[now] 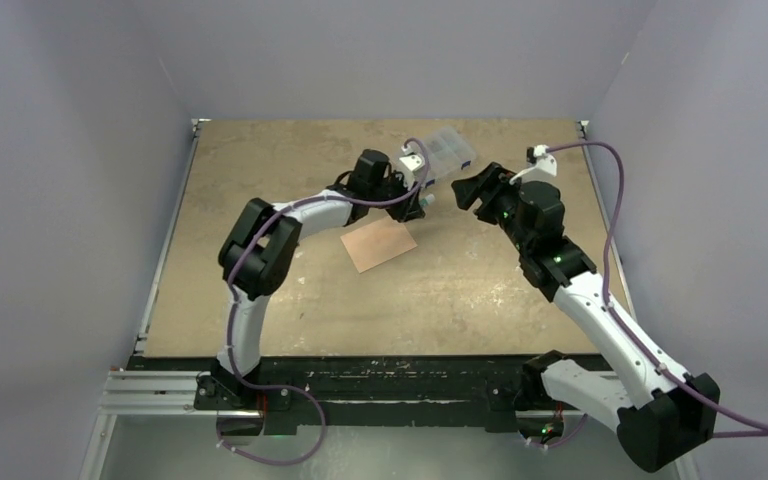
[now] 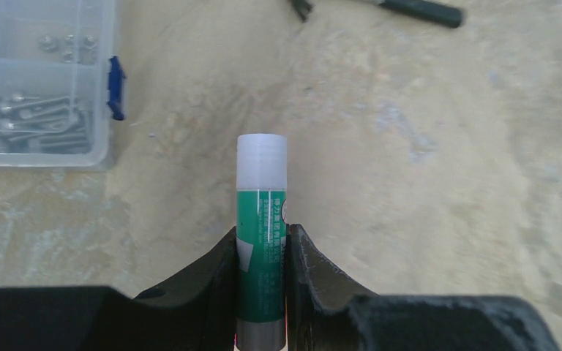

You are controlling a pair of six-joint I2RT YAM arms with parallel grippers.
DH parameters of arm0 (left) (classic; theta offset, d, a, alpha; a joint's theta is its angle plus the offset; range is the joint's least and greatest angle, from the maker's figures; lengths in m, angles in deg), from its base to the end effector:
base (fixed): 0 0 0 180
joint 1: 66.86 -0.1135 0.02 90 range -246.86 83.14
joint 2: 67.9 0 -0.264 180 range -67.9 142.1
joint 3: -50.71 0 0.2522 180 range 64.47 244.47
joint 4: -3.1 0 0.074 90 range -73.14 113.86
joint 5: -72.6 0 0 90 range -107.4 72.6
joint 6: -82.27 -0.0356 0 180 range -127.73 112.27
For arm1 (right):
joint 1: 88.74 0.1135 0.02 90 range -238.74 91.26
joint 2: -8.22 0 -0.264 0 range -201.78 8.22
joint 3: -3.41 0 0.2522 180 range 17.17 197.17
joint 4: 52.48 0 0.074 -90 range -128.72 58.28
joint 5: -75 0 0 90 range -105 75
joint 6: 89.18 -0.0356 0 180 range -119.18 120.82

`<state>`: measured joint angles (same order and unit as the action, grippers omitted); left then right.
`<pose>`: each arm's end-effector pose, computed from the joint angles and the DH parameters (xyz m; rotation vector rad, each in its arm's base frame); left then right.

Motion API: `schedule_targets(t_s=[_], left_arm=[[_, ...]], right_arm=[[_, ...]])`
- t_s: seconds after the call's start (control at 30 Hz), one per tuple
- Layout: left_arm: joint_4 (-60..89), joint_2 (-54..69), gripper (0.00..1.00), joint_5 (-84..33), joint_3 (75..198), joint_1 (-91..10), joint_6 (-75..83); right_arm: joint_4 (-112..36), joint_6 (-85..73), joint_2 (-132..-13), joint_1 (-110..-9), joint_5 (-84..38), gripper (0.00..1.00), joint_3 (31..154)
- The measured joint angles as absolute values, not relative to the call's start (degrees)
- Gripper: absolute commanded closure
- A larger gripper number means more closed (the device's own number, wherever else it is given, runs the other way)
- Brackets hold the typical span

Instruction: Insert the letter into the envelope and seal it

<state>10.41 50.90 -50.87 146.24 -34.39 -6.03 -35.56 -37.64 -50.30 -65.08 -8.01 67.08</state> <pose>0.3844 -0.2679 0.1925 0.9148 1.9510 -0.9664 0.2219 0.0925 0.3390 0.3245 1.7956 0.6692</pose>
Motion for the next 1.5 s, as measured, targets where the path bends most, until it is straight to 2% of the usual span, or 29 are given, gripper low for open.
schedule_targets(t_s=[0.23,0.57,0.93,1.17,1.27,1.5], left_arm=[[11.1,57.4,1.00,-35.9,150.7,-31.6,-14.4],[11.1,63.0,0.86,-31.0,155.9,-31.2,-19.5],[11.0,64.9,0.57,-28.0,158.3,-31.2,-19.8],[10.9,64.9,0.55,-27.3,158.3,-31.2,-20.0],[10.8,64.9,0.50,-27.3,158.3,-31.2,-19.9],[10.9,64.9,0.29,-27.6,158.9,-31.9,-18.7]], right_arm=[[-33.0,-37.8,-47.2,-65.1,-5.5,0.27,66.4],[-31.8,-38.0,-47.7,-65.1,-6.2,0.28,65.7],[-31.8,-38.7,-47.7,-65.1,-7.0,0.28,65.7],[-31.8,-38.9,-47.7,-65.1,-7.0,0.29,65.7],[-31.8,-38.9,-47.7,-65.1,-7.0,0.29,65.7],[-31.8,-38.9,-47.7,-65.1,-7.1,0.29,65.7]])
